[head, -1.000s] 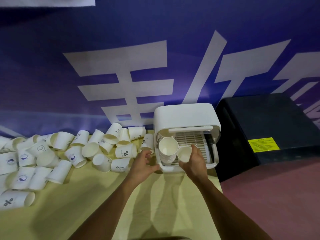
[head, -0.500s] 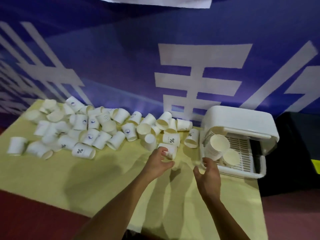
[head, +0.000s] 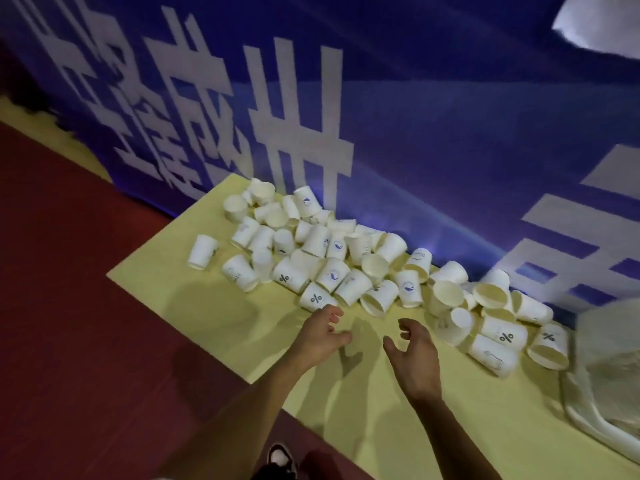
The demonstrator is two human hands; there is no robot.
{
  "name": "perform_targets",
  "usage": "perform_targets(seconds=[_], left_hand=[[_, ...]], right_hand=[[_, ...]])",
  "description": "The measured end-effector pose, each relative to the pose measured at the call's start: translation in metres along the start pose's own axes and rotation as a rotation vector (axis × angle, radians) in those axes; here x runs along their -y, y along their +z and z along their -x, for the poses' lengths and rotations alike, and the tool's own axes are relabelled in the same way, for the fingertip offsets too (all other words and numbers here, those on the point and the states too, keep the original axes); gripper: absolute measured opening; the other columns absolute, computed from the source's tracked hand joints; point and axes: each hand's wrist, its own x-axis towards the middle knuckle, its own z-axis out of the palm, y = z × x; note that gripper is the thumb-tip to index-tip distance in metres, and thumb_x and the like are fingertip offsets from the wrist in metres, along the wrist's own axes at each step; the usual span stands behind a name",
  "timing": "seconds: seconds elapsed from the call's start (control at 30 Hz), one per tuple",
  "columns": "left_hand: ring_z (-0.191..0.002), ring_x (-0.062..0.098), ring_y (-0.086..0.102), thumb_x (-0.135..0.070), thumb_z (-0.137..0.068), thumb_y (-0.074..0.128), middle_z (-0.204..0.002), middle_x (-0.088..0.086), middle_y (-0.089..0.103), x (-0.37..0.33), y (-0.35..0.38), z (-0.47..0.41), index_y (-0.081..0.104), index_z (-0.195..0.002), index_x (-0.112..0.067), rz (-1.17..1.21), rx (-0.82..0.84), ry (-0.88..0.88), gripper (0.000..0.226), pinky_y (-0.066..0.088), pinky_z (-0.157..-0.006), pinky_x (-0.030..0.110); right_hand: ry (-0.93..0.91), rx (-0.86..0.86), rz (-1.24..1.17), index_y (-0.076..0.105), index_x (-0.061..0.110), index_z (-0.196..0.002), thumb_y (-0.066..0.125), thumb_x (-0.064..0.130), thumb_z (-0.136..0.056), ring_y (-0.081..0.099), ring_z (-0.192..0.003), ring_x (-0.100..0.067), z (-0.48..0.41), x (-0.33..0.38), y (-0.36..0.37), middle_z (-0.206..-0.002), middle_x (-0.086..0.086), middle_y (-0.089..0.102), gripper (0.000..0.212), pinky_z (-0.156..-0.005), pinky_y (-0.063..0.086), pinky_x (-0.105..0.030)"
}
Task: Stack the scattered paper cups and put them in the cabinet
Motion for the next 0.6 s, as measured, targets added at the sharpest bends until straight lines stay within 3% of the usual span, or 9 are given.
perform_targets(seconds=[0.1,0.23,0.43,0.6], left_hand=[[-0.097,0.008,0.057,-0.028,-0.081,0.078,-0.115,-0.003,0.057,0.024,-0.049,0.003,0.056,-0.124,-0.020,0.022,-0.079,-0.021,0.049,0.044,-0.079,0.015],[-0.096,0.013,0.059,-0.030,-0.079,0.080,-0.114,-0.001,0.057,0.050,-0.099,0.008,0.057,-0.120,-0.021,0.066,-0.193,-0.088,0.049,0.050,-0.085,0.025],[-0.087,0.006,0.055,-0.027,-0.079,0.082,-0.112,0.000,0.057,0.091,-0.158,0.019,0.058,-0.119,-0.018,0.088,-0.376,-0.138,0.048,0.040,-0.071,0.004],[-0.086,0.010,0.057,-0.025,-0.077,0.083,-0.112,0.003,0.060,0.128,-0.211,0.002,0.058,-0.108,-0.024,0.157,-0.469,-0.224,0.040,0.042,-0.070,0.010]], right_hand=[[-0.066,0.074,0.007,0.056,0.016,-0.132,0.072,0.027,-0.088,0.059,-0.105,-0.013,-0.007,0.040,0.041,-0.127,0.001,0.060,0.048,-0.083,0.049,-0.033],[-0.166,0.189,0.030,0.057,0.014,-0.131,0.073,0.025,-0.087,0.061,-0.107,-0.017,-0.023,0.086,0.087,-0.126,-0.001,0.061,0.048,-0.085,0.050,-0.034],[-0.293,0.355,0.077,0.056,0.013,-0.133,0.073,0.028,-0.087,0.062,-0.111,-0.020,-0.041,0.143,0.153,-0.128,-0.004,0.061,0.051,-0.087,0.049,-0.031],[-0.327,0.428,0.149,0.053,0.016,-0.136,0.071,0.032,-0.087,0.062,-0.113,-0.020,-0.059,0.182,0.220,-0.134,-0.003,0.060,0.055,-0.093,0.052,-0.037]])
